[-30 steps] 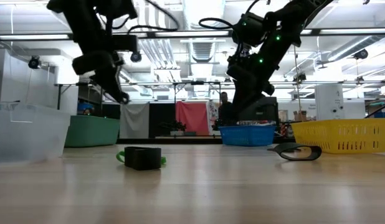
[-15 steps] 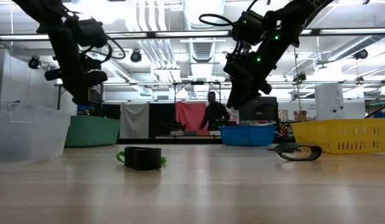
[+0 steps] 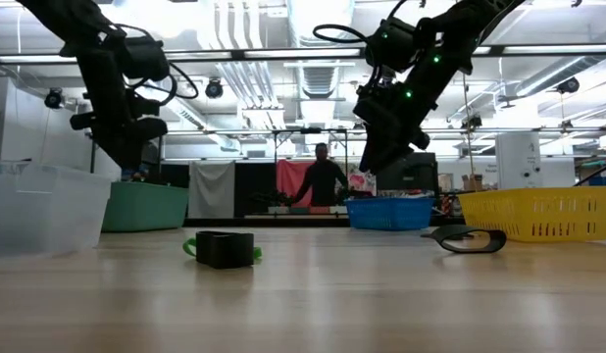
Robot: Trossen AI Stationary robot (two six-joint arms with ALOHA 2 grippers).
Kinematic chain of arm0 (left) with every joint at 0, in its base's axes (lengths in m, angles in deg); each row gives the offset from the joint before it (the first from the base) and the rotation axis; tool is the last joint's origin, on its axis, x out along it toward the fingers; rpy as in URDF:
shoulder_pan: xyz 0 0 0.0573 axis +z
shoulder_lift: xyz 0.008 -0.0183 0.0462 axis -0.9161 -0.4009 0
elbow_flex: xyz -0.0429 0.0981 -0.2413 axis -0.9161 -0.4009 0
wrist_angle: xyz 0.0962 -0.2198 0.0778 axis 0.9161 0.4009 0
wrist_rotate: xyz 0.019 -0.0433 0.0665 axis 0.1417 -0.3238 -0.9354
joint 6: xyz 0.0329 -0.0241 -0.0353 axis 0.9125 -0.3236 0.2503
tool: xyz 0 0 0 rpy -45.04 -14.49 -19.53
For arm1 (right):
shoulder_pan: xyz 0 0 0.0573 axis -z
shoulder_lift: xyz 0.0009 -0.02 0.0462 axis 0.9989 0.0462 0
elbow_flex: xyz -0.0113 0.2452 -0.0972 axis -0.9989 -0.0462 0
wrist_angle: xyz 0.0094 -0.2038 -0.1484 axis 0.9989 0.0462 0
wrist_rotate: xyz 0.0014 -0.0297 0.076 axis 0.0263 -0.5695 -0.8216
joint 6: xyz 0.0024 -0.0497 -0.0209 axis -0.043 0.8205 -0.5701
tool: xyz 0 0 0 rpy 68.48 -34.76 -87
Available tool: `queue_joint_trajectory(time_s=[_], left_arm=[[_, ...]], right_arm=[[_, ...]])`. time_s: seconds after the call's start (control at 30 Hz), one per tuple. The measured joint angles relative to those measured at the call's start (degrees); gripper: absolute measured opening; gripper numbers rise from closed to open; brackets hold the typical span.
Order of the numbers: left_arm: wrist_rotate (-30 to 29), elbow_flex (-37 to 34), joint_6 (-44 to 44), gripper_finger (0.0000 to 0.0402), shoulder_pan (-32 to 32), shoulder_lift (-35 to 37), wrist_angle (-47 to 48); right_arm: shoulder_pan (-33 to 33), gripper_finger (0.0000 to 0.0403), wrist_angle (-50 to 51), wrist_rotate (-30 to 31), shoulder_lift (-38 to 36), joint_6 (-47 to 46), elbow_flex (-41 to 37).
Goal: Sort rubber bands into baskets
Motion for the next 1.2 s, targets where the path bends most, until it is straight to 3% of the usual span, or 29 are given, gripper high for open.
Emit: queue_joint_trajectory(time_s=[0.2,0.33,0.5,0.7,0.8,1.2], left_arm=[[1.09,-0.21,-2.26,0.0167,-6.13,2.32,-0.43],[4.74,-1.56,-4.07,0.017,-17.14,4.66,-5.72],[4.42,-2.54,-4.0,0.017,-33.09,5.62,-15.59],[-4.22,-1.86,-3.12,0.0169,-45.86,4.11,-22.33],[-8.68,-1.84,-2.46,0.0169,-48.23,3.41,-23.29],[-8.63,-1.79,-2.36,0.0169,-48.48,-0.56,-25.01]], right_arm=[[-2.48,0.0171,4.16,-0.58,-2.46,-0.14,0.15],[-6.16,0.0171,8.41,-6.05,-4.56,1.7,0.17],[-12.97,0.0171,14.44,-15.94,-5.4,3.44,0.17],[-23.9,0.0171,20.86,-17.86,-4.38,3.21,0.2],[-27.9,0.0171,20.73,-14.46,-3.27,-0.02,0.2],[-33.28,0.0171,19.34,-8.96,3.65,-5.34,0.26]])
